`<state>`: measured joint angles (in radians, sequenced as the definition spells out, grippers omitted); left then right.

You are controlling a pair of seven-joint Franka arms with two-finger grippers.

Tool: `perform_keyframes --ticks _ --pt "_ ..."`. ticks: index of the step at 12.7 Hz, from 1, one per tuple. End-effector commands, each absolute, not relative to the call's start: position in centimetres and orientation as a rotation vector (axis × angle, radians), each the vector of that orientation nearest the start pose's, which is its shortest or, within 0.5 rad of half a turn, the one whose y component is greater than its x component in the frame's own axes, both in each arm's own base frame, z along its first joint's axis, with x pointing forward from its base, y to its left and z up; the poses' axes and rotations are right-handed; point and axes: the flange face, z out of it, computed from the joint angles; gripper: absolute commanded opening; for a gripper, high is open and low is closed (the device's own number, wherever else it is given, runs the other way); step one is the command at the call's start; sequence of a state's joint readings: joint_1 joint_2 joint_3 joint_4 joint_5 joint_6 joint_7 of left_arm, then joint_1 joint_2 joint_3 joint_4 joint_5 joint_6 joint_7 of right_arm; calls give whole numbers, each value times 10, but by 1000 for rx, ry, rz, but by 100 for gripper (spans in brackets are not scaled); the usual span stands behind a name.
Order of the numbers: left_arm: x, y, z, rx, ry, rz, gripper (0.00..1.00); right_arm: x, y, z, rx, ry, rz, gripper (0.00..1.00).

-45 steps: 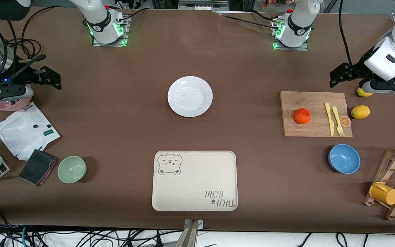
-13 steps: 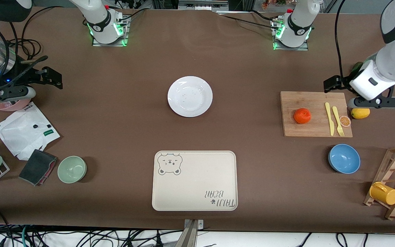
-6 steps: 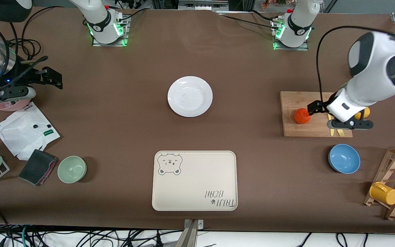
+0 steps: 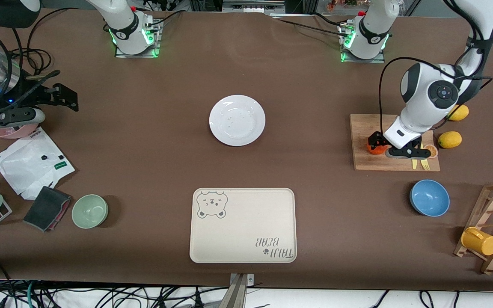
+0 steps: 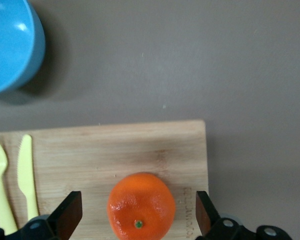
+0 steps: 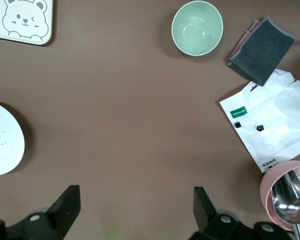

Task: Place orange and plate with both arms
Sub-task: 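Reach the left gripper down over the orange on the cutting board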

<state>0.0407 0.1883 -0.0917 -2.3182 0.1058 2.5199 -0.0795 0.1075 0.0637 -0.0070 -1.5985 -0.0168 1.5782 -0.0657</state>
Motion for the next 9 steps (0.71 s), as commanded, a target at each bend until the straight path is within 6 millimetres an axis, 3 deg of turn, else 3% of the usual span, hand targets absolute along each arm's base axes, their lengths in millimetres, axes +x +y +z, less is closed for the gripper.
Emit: perform_keyframes --ticks 1,3,9 --pt "522 -23 236 -3089 126 14 100 567 57 578 -3141 -244 145 100" --pt "519 -24 222 -3091 127 56 100 567 57 579 -3141 -244 142 100" --pt "513 -24 203 -3094 124 115 99 567 57 578 -3141 -244 145 100"
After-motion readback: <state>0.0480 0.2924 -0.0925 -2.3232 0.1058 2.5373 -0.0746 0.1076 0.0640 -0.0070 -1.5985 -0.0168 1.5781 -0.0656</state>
